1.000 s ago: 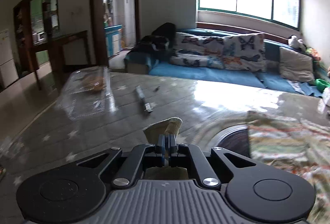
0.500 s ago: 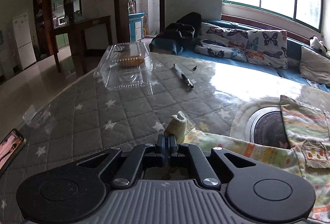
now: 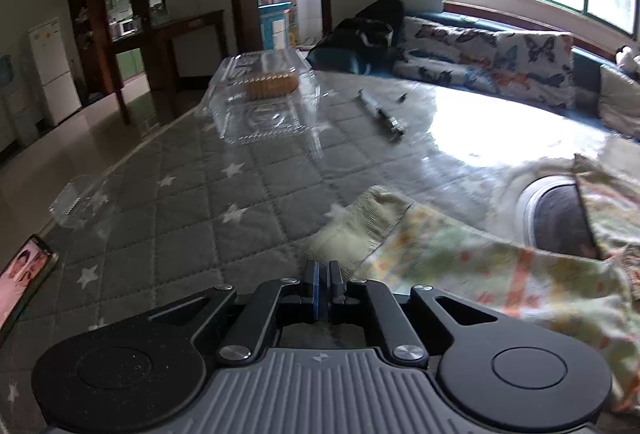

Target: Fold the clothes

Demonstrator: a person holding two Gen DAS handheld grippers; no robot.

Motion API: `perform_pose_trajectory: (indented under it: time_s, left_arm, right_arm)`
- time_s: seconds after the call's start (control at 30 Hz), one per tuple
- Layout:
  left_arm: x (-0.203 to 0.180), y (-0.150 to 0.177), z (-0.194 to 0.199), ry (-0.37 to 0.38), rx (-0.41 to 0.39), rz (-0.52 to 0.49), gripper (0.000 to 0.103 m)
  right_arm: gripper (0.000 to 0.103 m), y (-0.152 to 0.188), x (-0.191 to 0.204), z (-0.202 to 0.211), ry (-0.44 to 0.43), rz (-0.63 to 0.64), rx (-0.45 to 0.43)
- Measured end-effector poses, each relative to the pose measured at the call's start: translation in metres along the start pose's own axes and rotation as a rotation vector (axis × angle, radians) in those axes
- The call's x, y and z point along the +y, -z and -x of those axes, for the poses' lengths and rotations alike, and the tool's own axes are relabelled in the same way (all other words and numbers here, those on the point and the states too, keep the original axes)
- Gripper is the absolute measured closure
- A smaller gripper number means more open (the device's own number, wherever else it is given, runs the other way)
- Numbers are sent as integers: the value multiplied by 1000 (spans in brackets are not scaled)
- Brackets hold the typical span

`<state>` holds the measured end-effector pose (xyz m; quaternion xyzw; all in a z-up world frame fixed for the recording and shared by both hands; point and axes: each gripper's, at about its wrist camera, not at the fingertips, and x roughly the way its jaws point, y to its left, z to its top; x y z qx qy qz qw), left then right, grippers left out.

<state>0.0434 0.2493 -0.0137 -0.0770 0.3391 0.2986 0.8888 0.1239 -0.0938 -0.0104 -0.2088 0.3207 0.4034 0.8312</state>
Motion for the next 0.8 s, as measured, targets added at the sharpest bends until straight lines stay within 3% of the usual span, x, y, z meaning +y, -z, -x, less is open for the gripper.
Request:
perform_pose_trajectory:
  time_s: [0.13,0.2,0.23,0.37,0.5,0.8]
  left_arm:
    - [4,1,-1,-6,8,4,93]
    - [6,1,-1,-10,9,3,81]
    - [6,1,-1,-12,10,2,67]
    - [9,1,-1,-20,13,-1,55]
    - [9,0,-4,-25,17,-8,53]
    - [7,-3,-13,-60,14,-46,45]
  right_arm:
    - [15,-18,14,-12,-26,40,-15]
    - [15,-27,22,-22,-31,53,-16]
    - [15,-31,26,-28,-28,55,-13]
    - [15,-43,34,-47,-34,47,-1]
    - [15,-43,46,-58,-60,78,33]
    - [15,-33,62,-42,-116,155,40]
